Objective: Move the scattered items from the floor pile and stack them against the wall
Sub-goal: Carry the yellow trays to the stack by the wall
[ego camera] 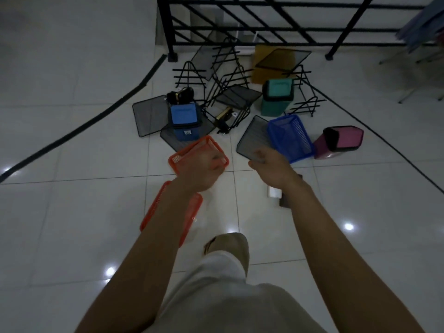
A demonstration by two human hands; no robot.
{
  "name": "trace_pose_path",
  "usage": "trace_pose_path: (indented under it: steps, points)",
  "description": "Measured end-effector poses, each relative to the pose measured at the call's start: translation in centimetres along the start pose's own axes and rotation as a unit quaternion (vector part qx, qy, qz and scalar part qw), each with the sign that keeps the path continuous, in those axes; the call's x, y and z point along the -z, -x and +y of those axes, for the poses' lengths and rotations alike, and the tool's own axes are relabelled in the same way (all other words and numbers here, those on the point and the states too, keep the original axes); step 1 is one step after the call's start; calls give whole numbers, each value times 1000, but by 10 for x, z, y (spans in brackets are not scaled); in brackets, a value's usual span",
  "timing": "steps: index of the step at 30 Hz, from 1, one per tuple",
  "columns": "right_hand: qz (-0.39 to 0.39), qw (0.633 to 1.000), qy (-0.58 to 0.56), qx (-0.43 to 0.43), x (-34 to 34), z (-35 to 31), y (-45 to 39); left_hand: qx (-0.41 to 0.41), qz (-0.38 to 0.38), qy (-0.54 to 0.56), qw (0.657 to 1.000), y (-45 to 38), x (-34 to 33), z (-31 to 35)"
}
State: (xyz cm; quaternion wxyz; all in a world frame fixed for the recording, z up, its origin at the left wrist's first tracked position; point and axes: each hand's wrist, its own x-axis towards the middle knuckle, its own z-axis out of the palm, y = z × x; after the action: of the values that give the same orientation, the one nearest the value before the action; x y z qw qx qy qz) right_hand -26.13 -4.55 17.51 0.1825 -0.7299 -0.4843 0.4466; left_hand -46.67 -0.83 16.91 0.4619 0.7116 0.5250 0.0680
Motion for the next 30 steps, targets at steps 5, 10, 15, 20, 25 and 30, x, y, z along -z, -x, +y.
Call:
trace_pose_path:
  steps: [5, 10, 15, 20, 25, 30]
  points:
    - [-37, 997, 54, 41, 58, 31, -20, 45, 35, -25, 998, -48, -60, 38]
    - [-74, 995, 48, 42, 137, 71, -42, 87, 36, -35, 995, -101, -117, 117]
    - [-55, 998, 34, 19, 221, 133, -67, 102, 16, -28, 994, -141, -183, 189]
    - [-92, 995, 24, 17, 306, 193, -96, 130, 18, -33, 991, -184, -242, 245]
    - [-123, 991, 36, 34, 402, 257, -114, 139, 52, 1, 989, -244, -314, 337]
    - [-144, 987, 56, 36, 504, 314, -139, 144, 61, 39, 987, -291, -376, 409]
